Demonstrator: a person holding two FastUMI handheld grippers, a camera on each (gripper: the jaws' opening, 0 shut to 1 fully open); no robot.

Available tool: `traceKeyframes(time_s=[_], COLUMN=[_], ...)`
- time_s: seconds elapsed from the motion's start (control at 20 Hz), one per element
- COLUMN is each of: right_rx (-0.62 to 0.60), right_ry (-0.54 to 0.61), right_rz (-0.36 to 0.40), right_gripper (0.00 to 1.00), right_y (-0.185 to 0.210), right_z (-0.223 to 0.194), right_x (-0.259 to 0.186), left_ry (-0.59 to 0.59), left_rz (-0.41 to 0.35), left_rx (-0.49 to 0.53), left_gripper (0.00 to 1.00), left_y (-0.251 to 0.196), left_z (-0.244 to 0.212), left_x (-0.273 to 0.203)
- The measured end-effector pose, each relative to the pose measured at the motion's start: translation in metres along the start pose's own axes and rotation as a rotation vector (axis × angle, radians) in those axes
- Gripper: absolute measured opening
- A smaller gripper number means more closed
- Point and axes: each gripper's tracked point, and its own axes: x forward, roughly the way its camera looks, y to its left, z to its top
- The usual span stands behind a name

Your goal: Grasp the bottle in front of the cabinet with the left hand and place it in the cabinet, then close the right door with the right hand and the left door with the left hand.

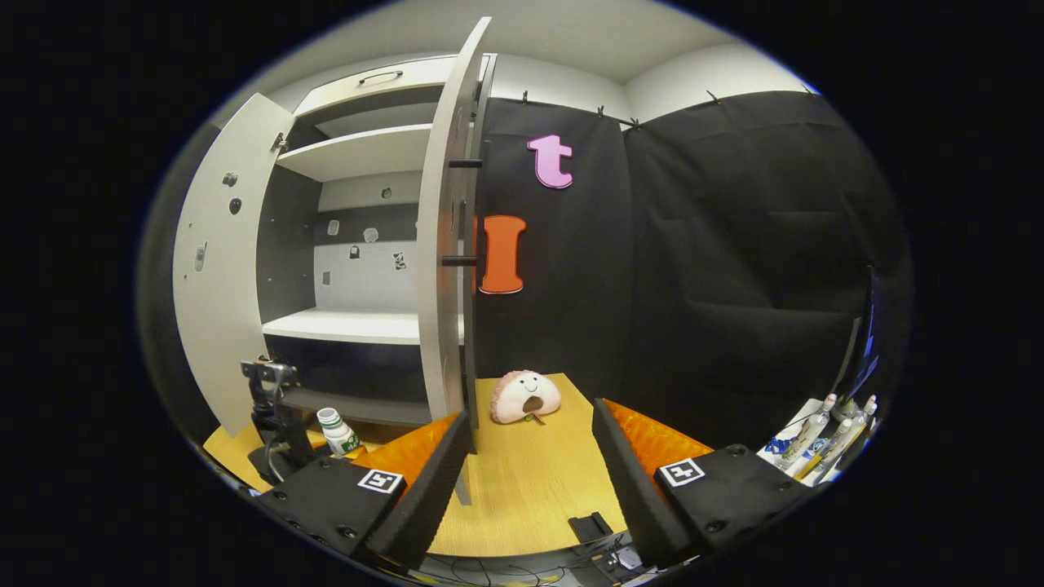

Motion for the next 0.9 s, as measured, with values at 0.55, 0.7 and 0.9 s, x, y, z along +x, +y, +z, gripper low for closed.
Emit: traceKeyframes(time_s=[0.55, 0.7, 0.9], right_rx=[0.013, 0.022, 0.023], right_ry=[0.002, 0.006, 0.007], right_rz=[0.057, 0.071, 0.080], right_gripper=[0.98, 0.98, 0.98], right_y=[0.020, 0.029, 0.035], right_z=[-0.011, -0.014, -0.014], right_x=[-0.003, -0.003, -0.004], left_ry=[-0.008, -0.039, -0.023], left_rz=[-0.016, -0.021, -0.024], left_rx=[0.030, 0.028, 0.057], left_gripper=[0.76, 0.76, 0.76], left_y=[0.034, 0.045, 0.057], left_z=[0.124, 0.159, 0.193], left_x=[-0.059, -0.065, -0.065])
